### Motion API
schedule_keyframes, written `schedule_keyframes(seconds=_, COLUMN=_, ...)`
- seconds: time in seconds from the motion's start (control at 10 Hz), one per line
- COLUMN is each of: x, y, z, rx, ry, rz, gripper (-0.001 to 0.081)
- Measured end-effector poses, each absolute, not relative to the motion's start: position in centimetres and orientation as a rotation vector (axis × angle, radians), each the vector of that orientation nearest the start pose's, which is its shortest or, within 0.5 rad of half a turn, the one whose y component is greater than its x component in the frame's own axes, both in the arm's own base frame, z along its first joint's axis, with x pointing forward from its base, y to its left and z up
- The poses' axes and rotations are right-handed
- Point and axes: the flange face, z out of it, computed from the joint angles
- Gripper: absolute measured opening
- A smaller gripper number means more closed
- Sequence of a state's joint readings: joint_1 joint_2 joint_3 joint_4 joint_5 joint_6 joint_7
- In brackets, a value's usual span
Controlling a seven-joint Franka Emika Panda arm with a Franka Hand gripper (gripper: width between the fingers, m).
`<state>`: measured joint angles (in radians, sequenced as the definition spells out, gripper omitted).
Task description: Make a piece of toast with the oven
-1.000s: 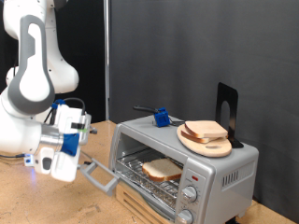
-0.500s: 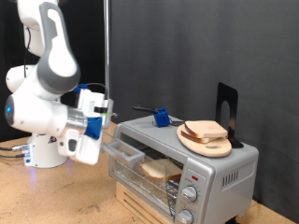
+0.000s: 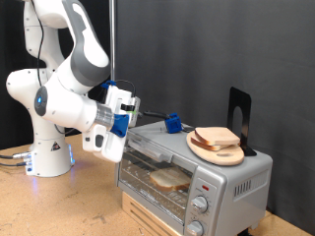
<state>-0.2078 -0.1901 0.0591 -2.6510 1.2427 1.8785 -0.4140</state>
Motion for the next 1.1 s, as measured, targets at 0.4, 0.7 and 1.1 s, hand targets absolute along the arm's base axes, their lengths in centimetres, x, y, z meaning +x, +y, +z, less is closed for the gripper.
schedule_keyframes(seconds=0.4, x=35.4, y=-2.8, z=30.6, rx=-1.939, ry=0.61, rz=0.191, gripper=0.0805)
schedule_keyframes(seconds=0.7, x=34.4, y=-6.6, z=30.6, rx=-1.935, ry=0.686, rz=0.133, gripper=0.0805)
schedule_keyframes(seconds=1.1, x=37.0, y=-7.8, z=31.1, rx=-1.906, ry=0.776, rz=0.164, gripper=0.0805)
